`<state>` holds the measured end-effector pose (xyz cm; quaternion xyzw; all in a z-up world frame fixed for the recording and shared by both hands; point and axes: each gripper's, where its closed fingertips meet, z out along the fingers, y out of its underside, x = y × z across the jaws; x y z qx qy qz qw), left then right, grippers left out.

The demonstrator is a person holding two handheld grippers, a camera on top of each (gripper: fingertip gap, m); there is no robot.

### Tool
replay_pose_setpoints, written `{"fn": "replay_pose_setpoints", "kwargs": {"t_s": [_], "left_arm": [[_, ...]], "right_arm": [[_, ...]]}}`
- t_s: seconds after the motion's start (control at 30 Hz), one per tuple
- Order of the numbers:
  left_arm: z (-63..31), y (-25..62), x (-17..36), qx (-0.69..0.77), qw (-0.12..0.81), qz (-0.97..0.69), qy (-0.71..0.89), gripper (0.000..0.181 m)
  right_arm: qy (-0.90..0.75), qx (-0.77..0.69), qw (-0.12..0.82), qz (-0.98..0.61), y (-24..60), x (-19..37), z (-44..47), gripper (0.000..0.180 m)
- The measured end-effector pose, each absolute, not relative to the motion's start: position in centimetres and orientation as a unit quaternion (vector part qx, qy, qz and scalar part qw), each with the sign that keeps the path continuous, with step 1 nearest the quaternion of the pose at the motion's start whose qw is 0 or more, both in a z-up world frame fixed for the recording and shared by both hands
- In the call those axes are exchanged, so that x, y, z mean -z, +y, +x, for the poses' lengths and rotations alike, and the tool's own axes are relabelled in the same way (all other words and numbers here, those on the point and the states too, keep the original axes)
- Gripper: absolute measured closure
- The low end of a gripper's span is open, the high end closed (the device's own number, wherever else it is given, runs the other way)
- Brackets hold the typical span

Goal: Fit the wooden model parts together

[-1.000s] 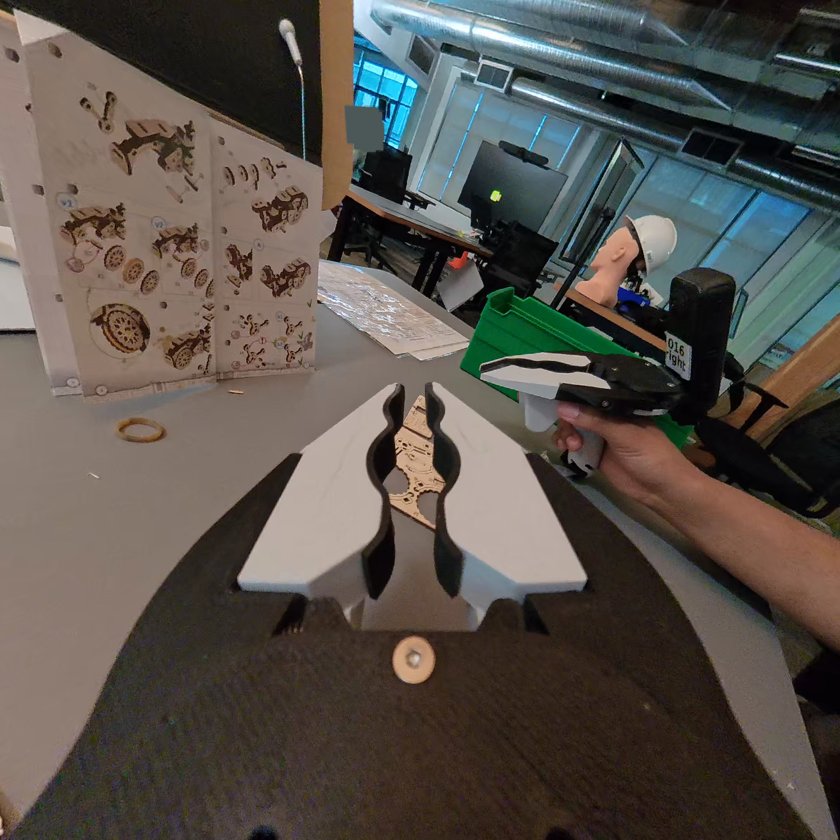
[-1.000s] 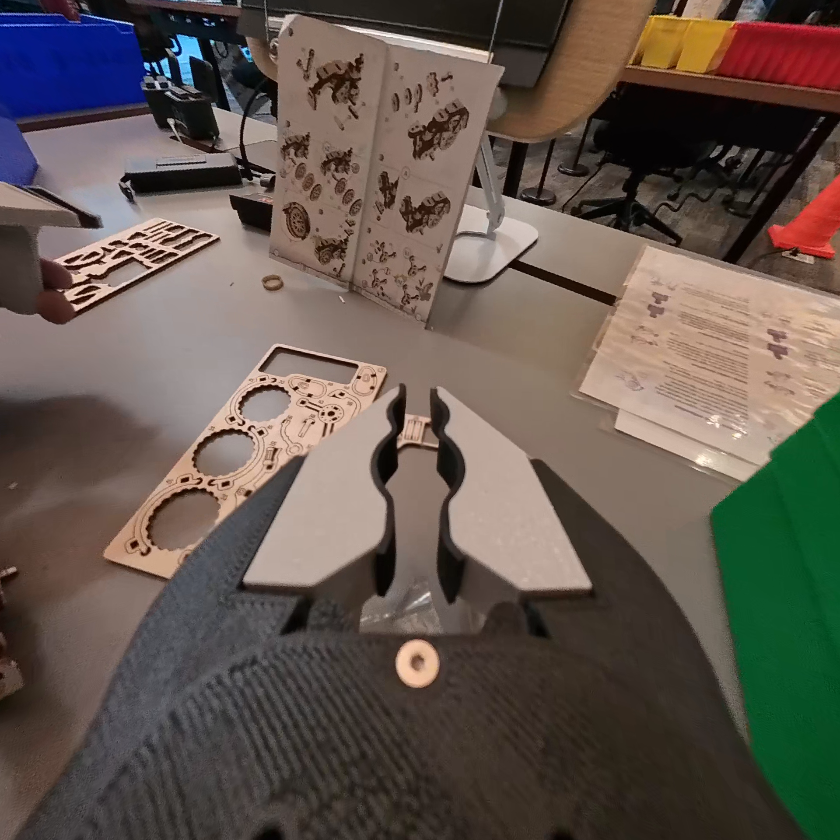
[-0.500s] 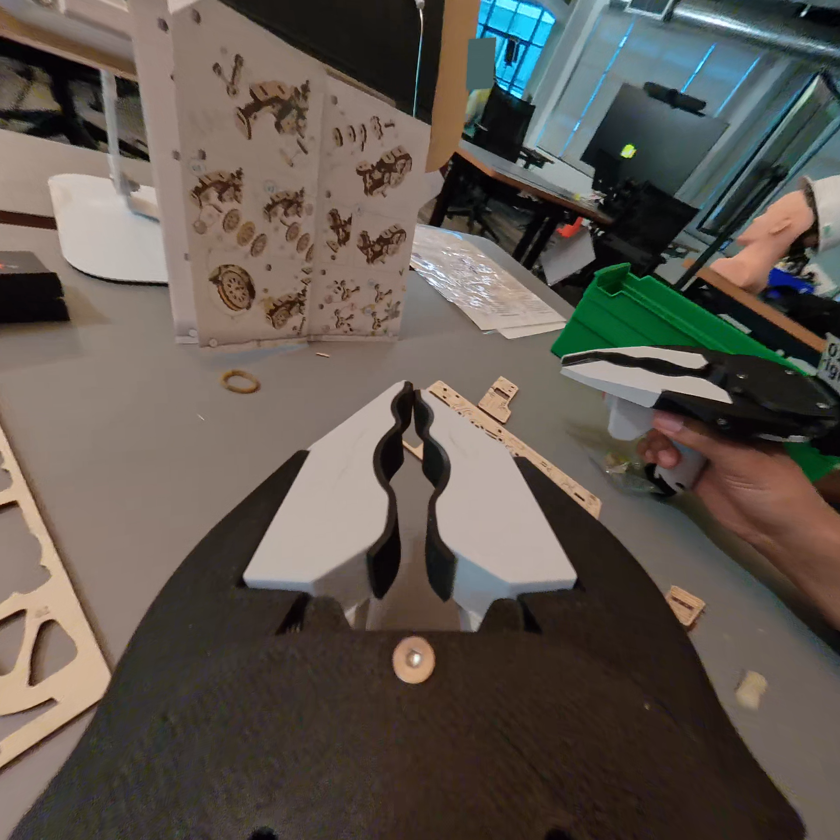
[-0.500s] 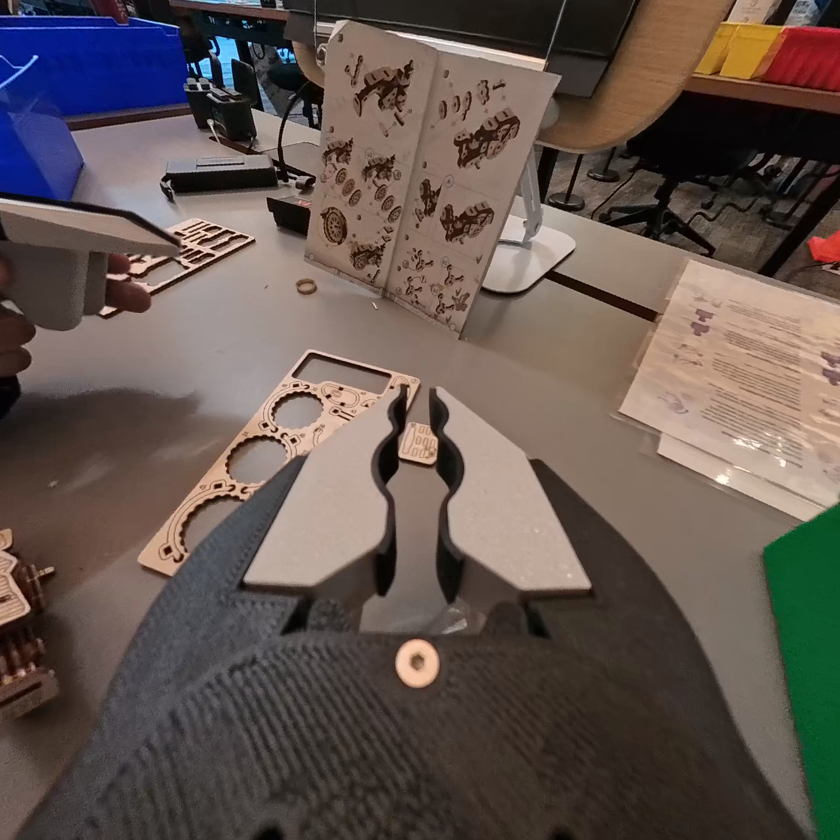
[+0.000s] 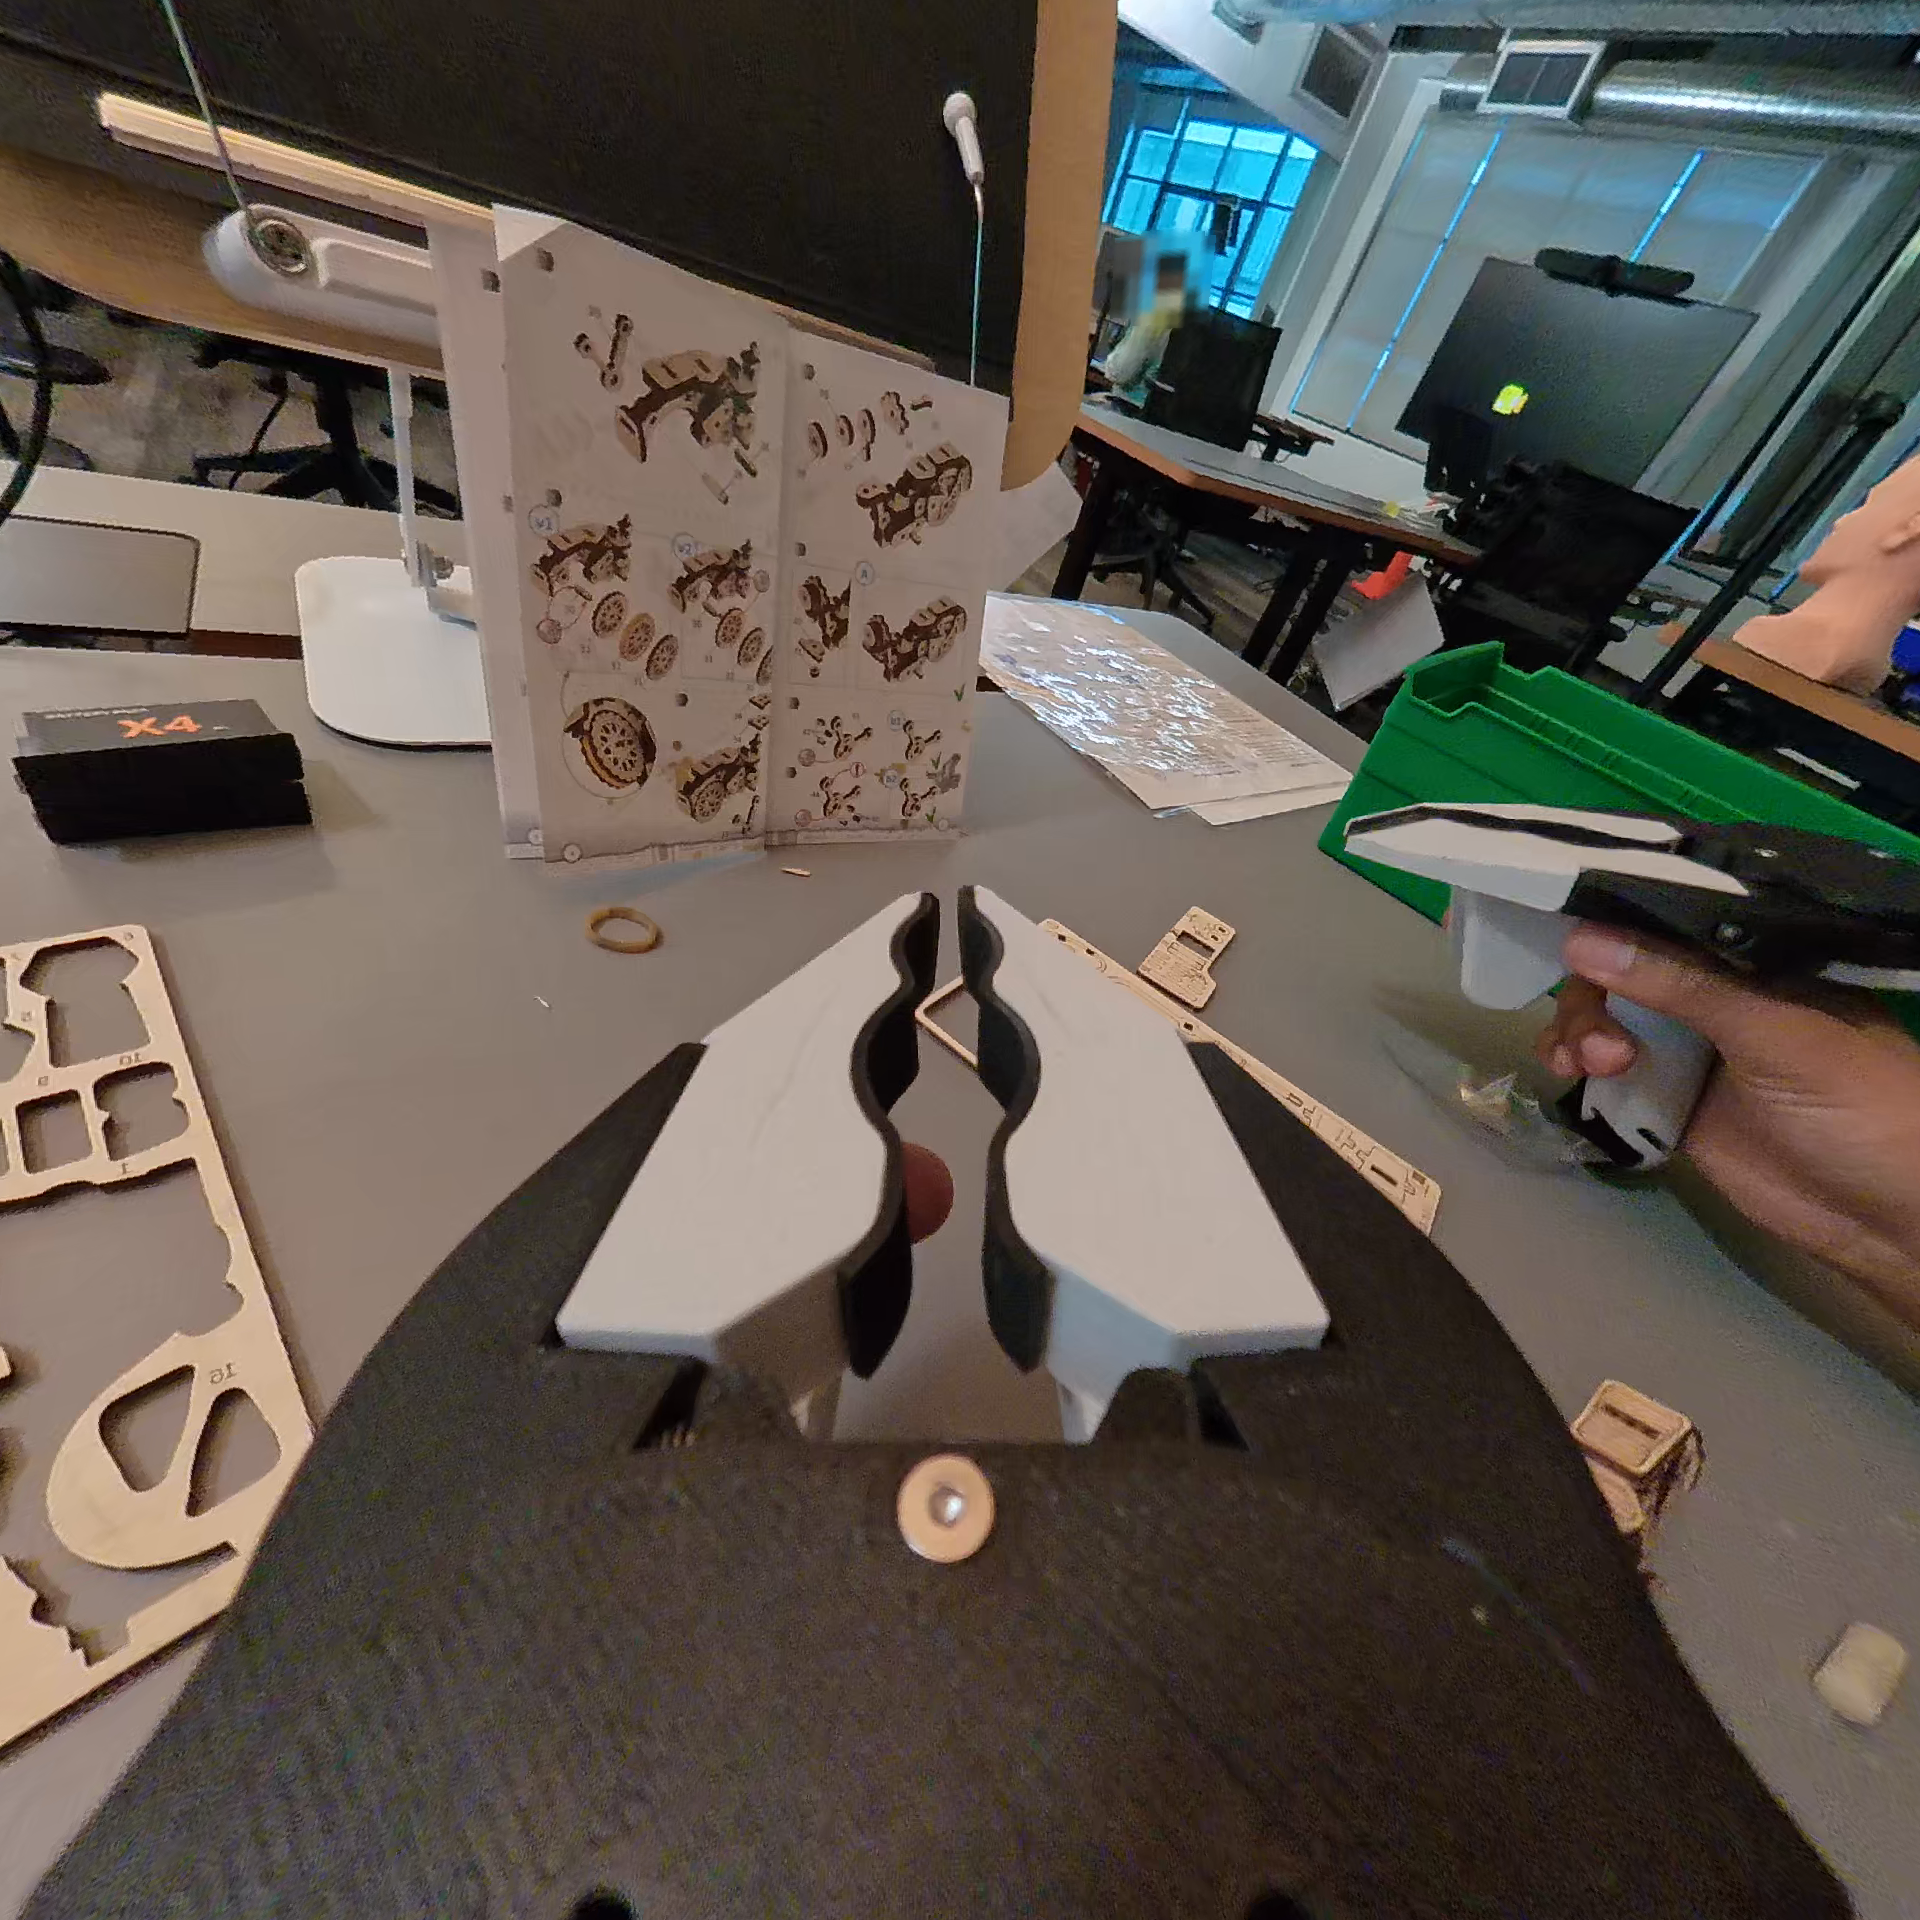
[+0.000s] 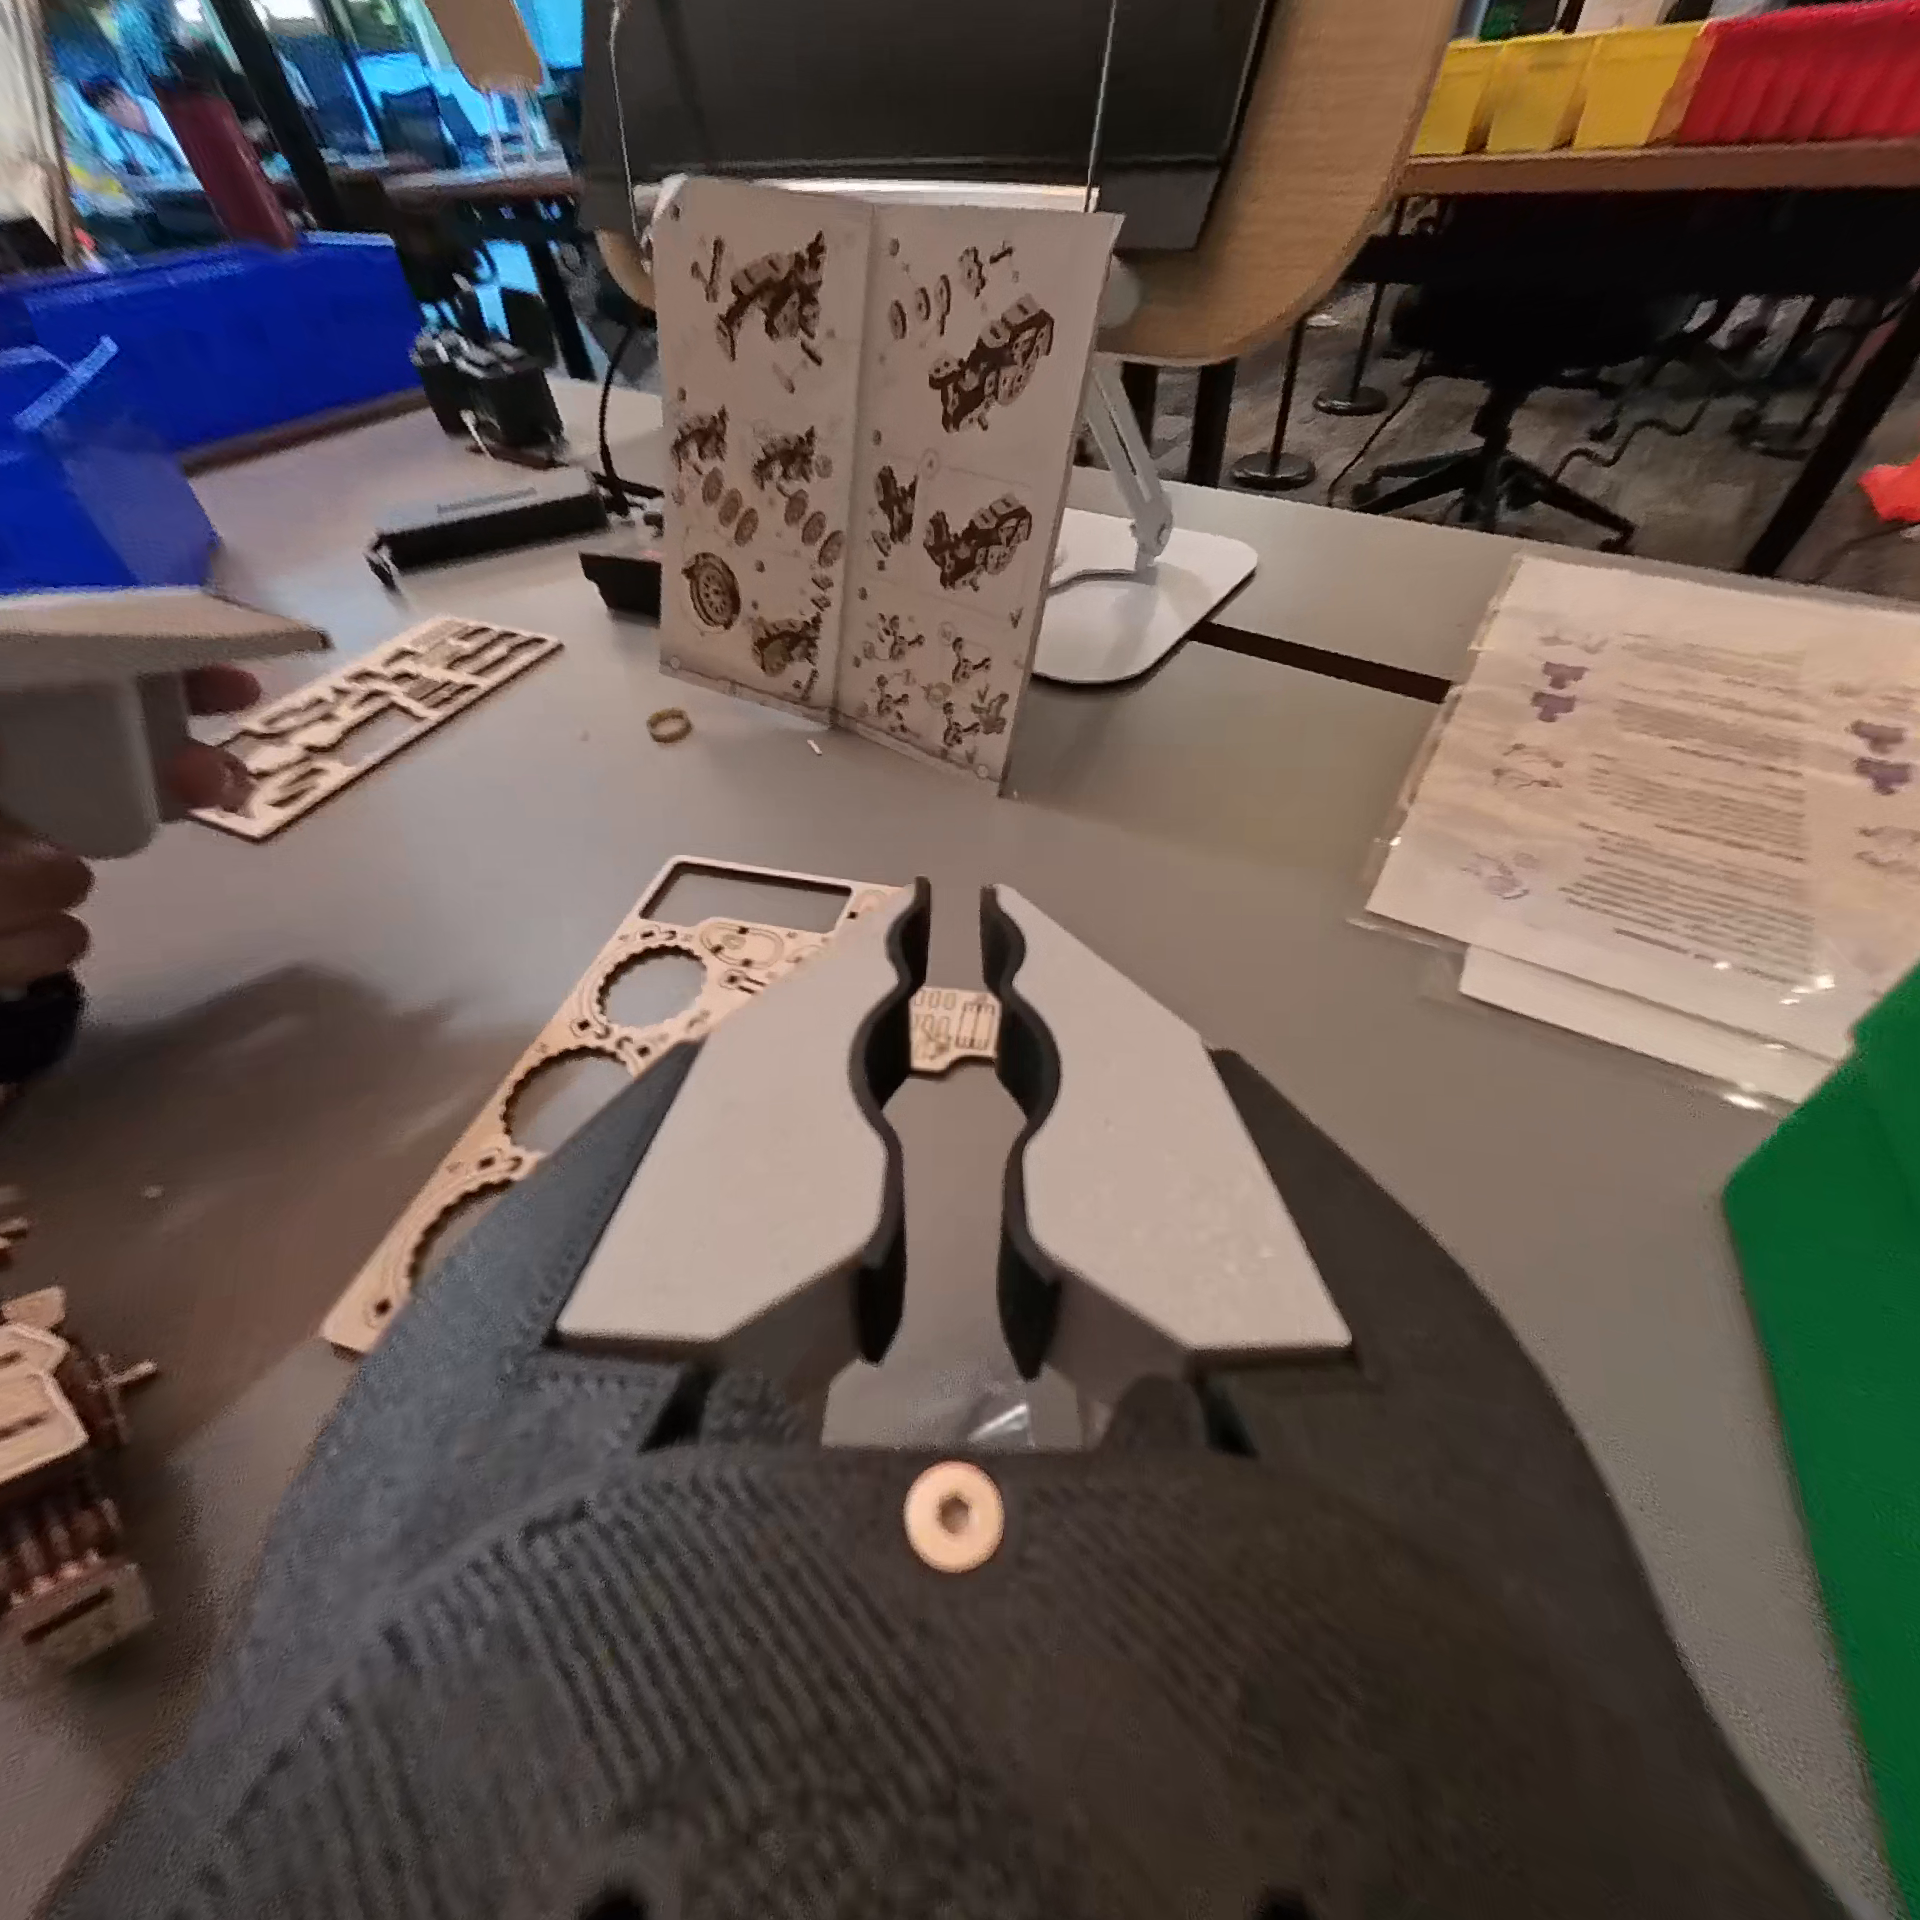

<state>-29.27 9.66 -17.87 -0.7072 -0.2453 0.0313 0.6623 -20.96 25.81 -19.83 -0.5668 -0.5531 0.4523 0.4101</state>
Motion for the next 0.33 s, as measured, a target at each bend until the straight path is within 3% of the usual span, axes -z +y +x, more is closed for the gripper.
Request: {"fn": "replay_pose_setpoints", "kwargs": {"t_s": [0.03,0.33], "left_arm": [[-29.22,9.63,17.93,-0.031,0.662,-0.709,-0.242,0.181],[-29.15,9.73,18.58,-0.016,0.655,-0.714,-0.245,0.175]], "right_arm": [[-0.547,-0.463,0.402,-0.57,25.75,19.78,-20.98,0.172],[-0.521,-0.489,0.376,-0.59,26.25,19.87,-20.81,0.169]]}}
